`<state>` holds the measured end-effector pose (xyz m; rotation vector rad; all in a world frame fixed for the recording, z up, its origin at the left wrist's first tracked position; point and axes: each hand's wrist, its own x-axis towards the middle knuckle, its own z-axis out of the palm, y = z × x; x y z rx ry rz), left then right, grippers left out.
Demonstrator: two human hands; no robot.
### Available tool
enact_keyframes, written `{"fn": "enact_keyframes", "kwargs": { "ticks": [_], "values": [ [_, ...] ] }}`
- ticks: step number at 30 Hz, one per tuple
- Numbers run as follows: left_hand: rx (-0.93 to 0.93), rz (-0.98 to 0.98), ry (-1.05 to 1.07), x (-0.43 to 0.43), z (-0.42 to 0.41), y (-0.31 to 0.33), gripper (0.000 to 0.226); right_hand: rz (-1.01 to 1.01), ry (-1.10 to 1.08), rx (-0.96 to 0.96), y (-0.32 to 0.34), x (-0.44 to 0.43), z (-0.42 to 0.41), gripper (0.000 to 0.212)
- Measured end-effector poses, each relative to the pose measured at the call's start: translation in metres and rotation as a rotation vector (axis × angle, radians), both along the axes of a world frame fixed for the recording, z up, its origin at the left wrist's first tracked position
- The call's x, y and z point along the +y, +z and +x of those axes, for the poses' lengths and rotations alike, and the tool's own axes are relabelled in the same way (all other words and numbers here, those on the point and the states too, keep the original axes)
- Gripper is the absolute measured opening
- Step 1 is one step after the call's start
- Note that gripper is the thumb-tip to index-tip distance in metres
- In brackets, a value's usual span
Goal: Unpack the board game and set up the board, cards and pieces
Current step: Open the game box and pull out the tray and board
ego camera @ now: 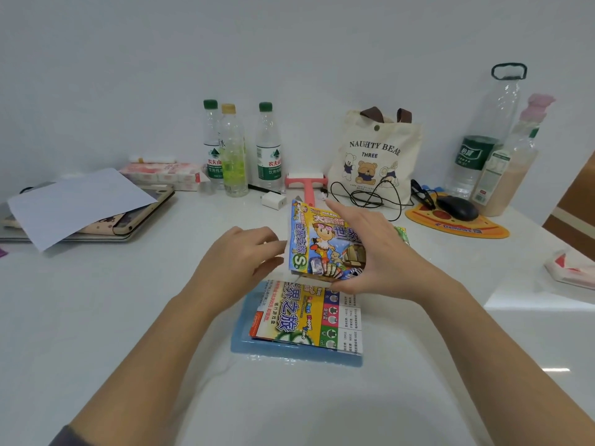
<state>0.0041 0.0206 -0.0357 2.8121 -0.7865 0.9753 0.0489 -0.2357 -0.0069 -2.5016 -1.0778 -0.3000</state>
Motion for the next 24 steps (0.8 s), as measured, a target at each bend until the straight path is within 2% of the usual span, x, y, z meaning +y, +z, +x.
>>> {"fn": "enact_keyframes", "kwargs": {
  "ticks": [2,6,7,13,18,21,24],
  "values": [
    [-0.093,-0.034,-0.055,0.000,0.002,0.001,0.013,-0.009,-0.001,-0.002,-0.001,-0.001,0.001,0.115],
    [-0.126,-0.149,-0.065,0.001,0.000,-0.002,0.048,-0.002,-0.018,0.014,-0.002,-0.004,0.004,0.115],
    [-0.127,-0.165,-0.048,0.004,0.000,-0.004,0.048,-0.002,-0.028,0.014,-0.002,-0.005,0.005,0.114],
    [-0.153,-0.317,0.183,0.036,-0.004,-0.023,0.013,-0.054,-0.187,0.045,-0.018,-0.015,0.021,0.113],
    [-0.058,-0.445,0.444,0.048,0.001,-0.036,0.020,-0.134,-0.271,0.108,-0.031,-0.021,0.031,0.110],
    [-0.037,-0.458,0.580,0.053,0.003,-0.038,0.017,-0.155,-0.294,0.110,-0.032,-0.020,0.034,0.106],
    [0.060,-0.454,0.724,0.050,0.004,-0.040,0.019,-0.200,-0.310,0.117,-0.035,-0.019,0.036,0.103]
  ]
}}
